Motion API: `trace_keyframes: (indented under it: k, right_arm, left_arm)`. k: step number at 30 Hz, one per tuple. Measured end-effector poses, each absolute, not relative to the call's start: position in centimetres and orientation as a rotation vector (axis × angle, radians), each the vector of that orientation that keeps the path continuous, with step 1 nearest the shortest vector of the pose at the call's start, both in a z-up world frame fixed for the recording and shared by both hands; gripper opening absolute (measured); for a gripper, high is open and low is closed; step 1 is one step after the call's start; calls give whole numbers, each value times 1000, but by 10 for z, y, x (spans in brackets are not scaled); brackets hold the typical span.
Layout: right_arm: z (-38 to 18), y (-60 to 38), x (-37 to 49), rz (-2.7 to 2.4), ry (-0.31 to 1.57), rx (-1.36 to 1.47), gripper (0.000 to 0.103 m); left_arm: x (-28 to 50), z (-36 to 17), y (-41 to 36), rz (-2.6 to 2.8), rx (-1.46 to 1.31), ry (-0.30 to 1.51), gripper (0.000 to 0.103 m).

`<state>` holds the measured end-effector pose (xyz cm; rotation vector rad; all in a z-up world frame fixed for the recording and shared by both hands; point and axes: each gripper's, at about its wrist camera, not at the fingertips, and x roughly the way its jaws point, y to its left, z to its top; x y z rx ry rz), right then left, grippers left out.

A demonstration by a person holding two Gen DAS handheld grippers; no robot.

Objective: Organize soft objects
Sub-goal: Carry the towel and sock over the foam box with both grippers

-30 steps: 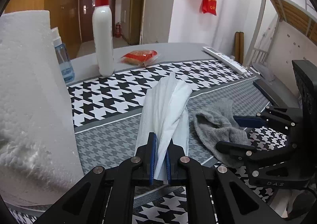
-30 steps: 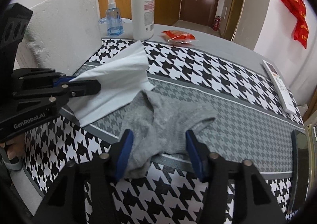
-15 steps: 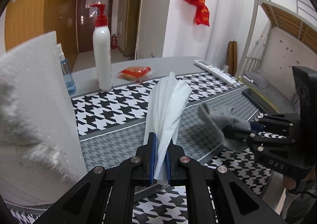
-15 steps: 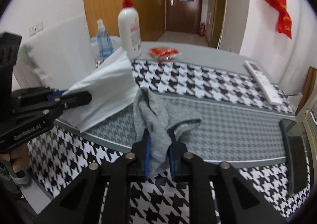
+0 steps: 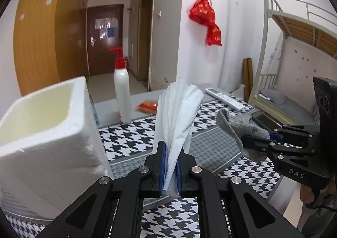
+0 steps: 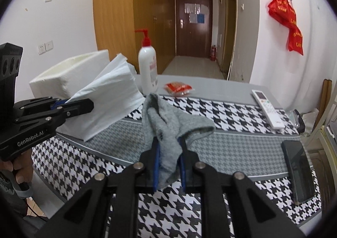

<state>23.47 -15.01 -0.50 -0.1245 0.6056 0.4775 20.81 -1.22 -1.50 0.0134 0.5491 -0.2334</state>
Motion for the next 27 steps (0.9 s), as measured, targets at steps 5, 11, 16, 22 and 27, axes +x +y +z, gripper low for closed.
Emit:
trace_keyframes:
  k: [5, 11, 16, 22, 27]
  right_arm:
    - [9, -146, 227, 493, 557, -123, 19]
    - [26, -145, 217, 502, 508, -109, 19]
    - [38, -144, 212, 510, 472, -102, 19]
    - [49, -144, 207, 508, 435, -102, 19]
    - [56, -142, 207, 513, 413, -101, 19]
  left_arm:
    - [198, -3, -11, -217, 27, 514, 10]
    - [193, 13, -6, -195, 36, 472, 10]
    - [189, 25, -1, -181, 49, 439, 10]
    - [186, 39, 6, -159, 47, 401, 10]
    - [182, 51, 9, -143, 71, 363, 10]
